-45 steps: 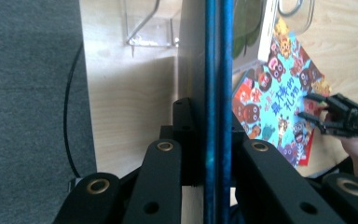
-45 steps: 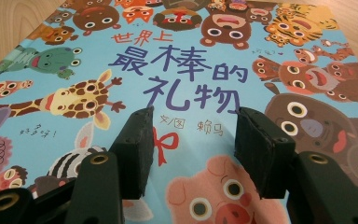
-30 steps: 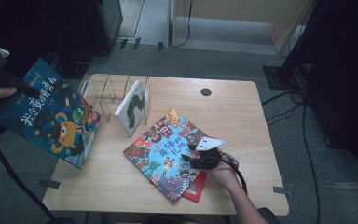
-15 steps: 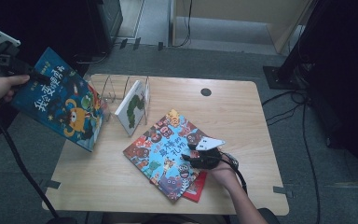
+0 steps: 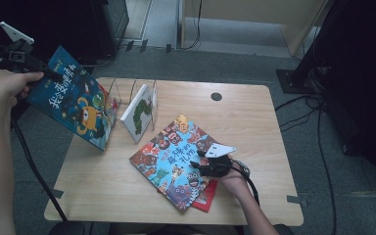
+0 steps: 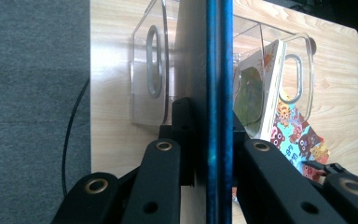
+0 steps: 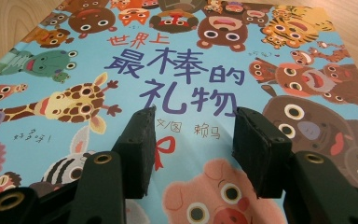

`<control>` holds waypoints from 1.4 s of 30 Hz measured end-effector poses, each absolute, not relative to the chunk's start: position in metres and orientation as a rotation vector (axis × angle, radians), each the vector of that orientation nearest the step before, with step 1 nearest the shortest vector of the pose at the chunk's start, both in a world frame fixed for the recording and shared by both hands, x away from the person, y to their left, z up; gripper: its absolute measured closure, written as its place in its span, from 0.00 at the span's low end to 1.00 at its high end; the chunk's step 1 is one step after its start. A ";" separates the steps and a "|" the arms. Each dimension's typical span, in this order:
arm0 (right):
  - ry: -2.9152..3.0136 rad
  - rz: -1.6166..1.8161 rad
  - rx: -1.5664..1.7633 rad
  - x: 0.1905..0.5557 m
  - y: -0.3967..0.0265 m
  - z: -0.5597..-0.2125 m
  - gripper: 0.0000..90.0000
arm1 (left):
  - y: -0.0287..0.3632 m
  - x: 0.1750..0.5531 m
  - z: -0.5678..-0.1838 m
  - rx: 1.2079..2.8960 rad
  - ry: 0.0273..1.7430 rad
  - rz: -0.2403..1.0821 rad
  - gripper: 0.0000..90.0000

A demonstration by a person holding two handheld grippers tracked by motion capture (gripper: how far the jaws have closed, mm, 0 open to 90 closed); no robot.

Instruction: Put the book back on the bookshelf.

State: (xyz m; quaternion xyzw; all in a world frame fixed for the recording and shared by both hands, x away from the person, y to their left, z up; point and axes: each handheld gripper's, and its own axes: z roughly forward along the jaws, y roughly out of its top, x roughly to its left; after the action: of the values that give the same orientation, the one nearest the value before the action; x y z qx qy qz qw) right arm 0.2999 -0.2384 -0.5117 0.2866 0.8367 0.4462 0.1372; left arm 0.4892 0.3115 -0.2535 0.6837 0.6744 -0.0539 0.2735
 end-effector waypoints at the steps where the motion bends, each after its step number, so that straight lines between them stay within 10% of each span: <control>1: 2.419 1.291 0.831 0.300 -0.238 -0.512 0.55 | 0.310 0.491 -0.254 1.837 1.815 -0.150 0.91; 11: 2.399 1.288 0.854 0.295 -0.243 -0.512 0.55 | 0.304 0.503 -0.259 1.849 1.759 -0.191 0.85; 19: 2.399 1.284 0.861 0.294 -0.244 -0.512 0.55 | 0.306 0.504 -0.263 1.896 1.752 -0.157 0.54; 42: 2.406 1.294 0.856 0.294 -0.245 -0.512 0.54 | 0.334 0.469 -0.224 1.799 1.704 -0.100 0.49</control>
State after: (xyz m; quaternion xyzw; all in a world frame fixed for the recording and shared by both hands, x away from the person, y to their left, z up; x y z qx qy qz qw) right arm 0.2938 -0.2449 -0.5123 0.2960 0.8323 0.4476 0.1391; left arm 0.4688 0.3337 -0.2241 0.6861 0.6498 -0.0380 0.3249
